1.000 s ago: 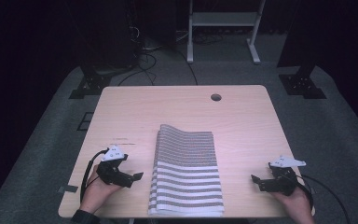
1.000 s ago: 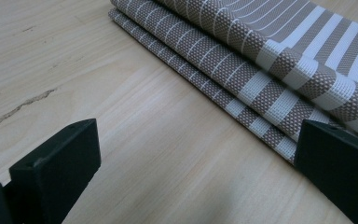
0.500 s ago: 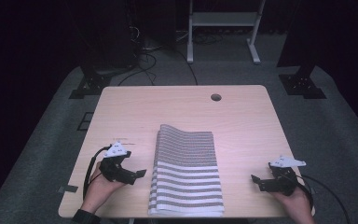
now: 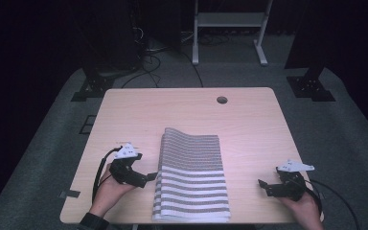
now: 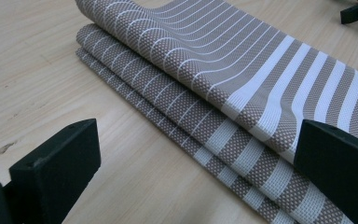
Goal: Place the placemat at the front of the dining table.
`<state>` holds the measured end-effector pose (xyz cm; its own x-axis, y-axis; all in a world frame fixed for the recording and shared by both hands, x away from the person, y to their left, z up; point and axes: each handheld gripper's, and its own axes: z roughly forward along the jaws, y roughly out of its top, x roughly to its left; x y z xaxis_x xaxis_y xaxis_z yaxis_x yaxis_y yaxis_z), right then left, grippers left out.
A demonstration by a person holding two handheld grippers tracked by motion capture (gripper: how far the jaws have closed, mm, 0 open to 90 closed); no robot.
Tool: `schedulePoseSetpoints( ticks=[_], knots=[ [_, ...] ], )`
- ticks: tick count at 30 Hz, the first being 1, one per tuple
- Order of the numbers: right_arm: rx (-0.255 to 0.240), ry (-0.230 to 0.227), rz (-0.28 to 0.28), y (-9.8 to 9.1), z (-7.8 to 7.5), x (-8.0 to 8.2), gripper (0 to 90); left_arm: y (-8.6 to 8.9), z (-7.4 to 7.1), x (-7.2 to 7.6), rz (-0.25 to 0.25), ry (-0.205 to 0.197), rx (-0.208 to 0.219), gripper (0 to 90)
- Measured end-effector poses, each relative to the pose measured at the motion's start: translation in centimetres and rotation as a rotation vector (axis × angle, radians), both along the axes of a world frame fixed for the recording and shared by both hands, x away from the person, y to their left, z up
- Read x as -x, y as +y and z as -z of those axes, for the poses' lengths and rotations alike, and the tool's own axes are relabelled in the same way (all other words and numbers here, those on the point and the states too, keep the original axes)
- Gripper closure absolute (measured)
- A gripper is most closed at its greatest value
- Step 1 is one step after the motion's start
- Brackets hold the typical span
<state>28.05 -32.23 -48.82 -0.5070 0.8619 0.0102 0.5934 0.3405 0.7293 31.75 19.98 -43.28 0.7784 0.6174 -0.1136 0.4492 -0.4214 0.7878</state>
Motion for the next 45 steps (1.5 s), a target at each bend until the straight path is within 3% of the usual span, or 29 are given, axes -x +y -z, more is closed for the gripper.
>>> schedulePoseSetpoints(
  ticks=[20,45],
  knots=[
    [0.0,0.0,0.0,0.0,0.0,0.0,9.1,-3.0,0.1,-0.8,0.05,0.005,-0.013,0.0],
    [0.0,0.0,0.0,0.0,0.0,0.0,9.1,-5.2,1.4,-0.4,0.112,0.04,-0.049,0.0]
  ],
)
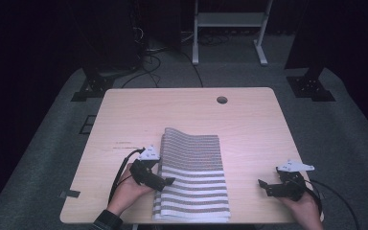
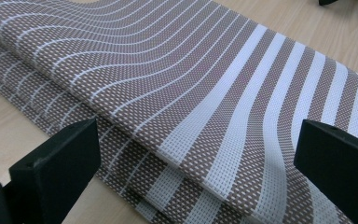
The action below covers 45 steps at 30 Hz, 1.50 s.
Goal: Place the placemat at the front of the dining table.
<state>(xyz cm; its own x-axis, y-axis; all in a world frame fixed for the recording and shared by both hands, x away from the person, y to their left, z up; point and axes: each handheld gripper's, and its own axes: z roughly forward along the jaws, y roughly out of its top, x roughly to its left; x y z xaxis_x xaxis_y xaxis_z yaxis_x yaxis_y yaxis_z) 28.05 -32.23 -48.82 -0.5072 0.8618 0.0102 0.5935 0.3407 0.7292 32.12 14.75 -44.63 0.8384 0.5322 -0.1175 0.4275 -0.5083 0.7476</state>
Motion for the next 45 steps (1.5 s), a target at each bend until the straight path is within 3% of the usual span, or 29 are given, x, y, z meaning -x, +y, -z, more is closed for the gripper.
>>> schedulePoseSetpoints(
  ticks=[8,22,37,40,45],
  knots=[
    [0.0,0.0,0.0,0.0,0.0,0.0,9.1,-0.5,0.7,0.3,0.018,0.02,-0.028,0.0],
    [0.0,-0.001,-0.001,0.0,0.0,0.0,9.1,-0.6,0.8,2.1,0.031,0.0,-0.056,0.3],
    [0.0,-0.001,0.0,0.0,0.0,0.0,9.1,-0.7,0.4,3.0,0.039,-0.028,-0.117,16.9],
    [0.0,-0.001,0.0,0.0,0.0,0.0,9.1,-0.6,0.2,3.0,0.05,-0.016,-0.104,31.2],
    [0.0,-0.001,0.0,0.0,0.0,0.0,9.1,-0.6,0.2,2.9,0.041,-0.003,-0.093,38.6]
  ],
)
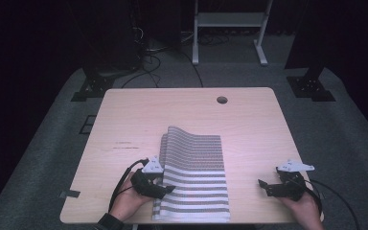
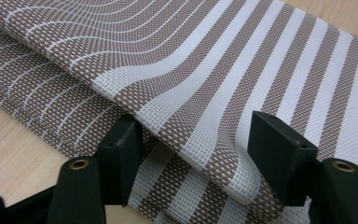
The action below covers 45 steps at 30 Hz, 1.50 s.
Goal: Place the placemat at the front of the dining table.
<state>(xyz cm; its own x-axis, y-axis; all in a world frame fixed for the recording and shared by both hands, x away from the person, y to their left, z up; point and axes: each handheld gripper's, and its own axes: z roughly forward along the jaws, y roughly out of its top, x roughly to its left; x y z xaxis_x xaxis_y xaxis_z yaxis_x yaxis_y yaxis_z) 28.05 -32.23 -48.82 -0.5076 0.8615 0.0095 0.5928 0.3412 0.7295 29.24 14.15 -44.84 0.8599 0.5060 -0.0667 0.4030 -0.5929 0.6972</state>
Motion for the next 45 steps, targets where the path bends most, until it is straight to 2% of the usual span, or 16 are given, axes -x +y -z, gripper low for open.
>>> schedulePoseSetpoints(
  ticks=[2,4,5,9,12,16,19,21,28,33,45],
  knots=[
    [0.0,0.0,0.0,0.0,0.0,0.0,9.1,0.0,-0.1,0.0,-0.012,0.001,0.001,40.1],
    [0.0,0.0,0.0,0.0,0.0,0.0,9.1,0.1,-0.2,-0.1,-0.007,0.016,0.018,49.4],
    [0.0,0.0,0.0,0.0,0.0,0.0,9.1,0.1,-0.2,-0.1,-0.006,0.019,0.021,49.4],
    [0.001,-0.001,-0.001,0.0,0.0,0.0,9.1,0.0,-0.4,0.0,-0.008,0.036,0.031,62.2],
    [0.0,0.0,-0.001,0.0,0.0,0.0,9.1,-0.1,-0.5,-0.1,-0.003,0.047,0.029,65.2],
    [-0.001,0.001,0.001,0.0,0.0,0.0,9.1,-0.3,-0.7,-0.1,0.016,0.057,0.027,80.6],
    [0.0,0.001,0.001,0.0,0.0,0.0,9.1,-0.5,-0.9,-0.1,0.017,0.065,0.037,87.1],
    [-0.001,0.001,0.001,0.0,0.0,0.0,9.1,-0.6,-1.0,-0.2,0.017,0.054,0.044,87.7],
    [-0.001,0.001,0.001,0.0,0.0,0.0,9.1,-0.7,-1.4,-0.6,0.019,0.058,0.065,87.8],
    [-0.001,0.001,0.001,0.0,0.0,0.0,9.1,-1.0,-2.1,-0.9,0.016,0.039,0.075,87.8],
    [-0.001,0.001,0.001,0.0,0.0,0.0,9.1,-2.1,-2.9,-2.5,0.007,0.033,0.099,88.0]
  ],
)
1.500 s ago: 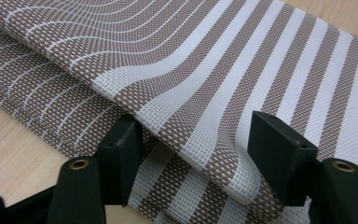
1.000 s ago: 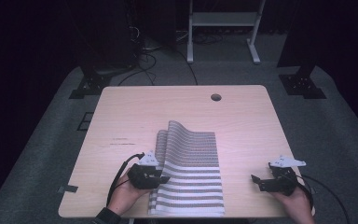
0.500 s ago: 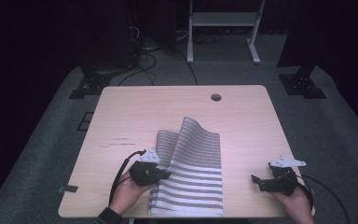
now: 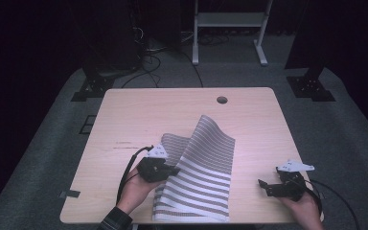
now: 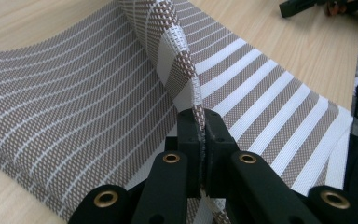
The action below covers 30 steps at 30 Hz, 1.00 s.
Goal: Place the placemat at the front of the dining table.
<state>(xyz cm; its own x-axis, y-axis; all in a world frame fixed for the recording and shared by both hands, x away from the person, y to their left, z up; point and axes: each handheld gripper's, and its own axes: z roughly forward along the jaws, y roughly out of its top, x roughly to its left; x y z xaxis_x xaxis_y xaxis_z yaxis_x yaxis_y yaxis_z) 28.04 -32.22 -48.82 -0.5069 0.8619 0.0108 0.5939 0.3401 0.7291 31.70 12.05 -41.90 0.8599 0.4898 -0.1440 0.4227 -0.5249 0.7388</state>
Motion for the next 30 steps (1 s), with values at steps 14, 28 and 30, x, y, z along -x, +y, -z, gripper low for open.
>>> schedulePoseSetpoints(
  ticks=[14,28,30],
  knots=[
    [0.0,0.0,0.0,0.0,0.0,0.0,9.1,-1.9,-0.7,-2.0,-0.011,0.017,0.028,88.2],
    [0.0,0.0,0.0,0.0,0.0,0.0,9.1,-4.4,-1.0,-3.3,-0.007,0.015,0.043,88.3],
    [0.0,0.0,0.0,0.0,0.0,0.0,9.1,-4.6,-1.0,-3.4,-0.005,0.013,0.042,88.3]
  ],
)
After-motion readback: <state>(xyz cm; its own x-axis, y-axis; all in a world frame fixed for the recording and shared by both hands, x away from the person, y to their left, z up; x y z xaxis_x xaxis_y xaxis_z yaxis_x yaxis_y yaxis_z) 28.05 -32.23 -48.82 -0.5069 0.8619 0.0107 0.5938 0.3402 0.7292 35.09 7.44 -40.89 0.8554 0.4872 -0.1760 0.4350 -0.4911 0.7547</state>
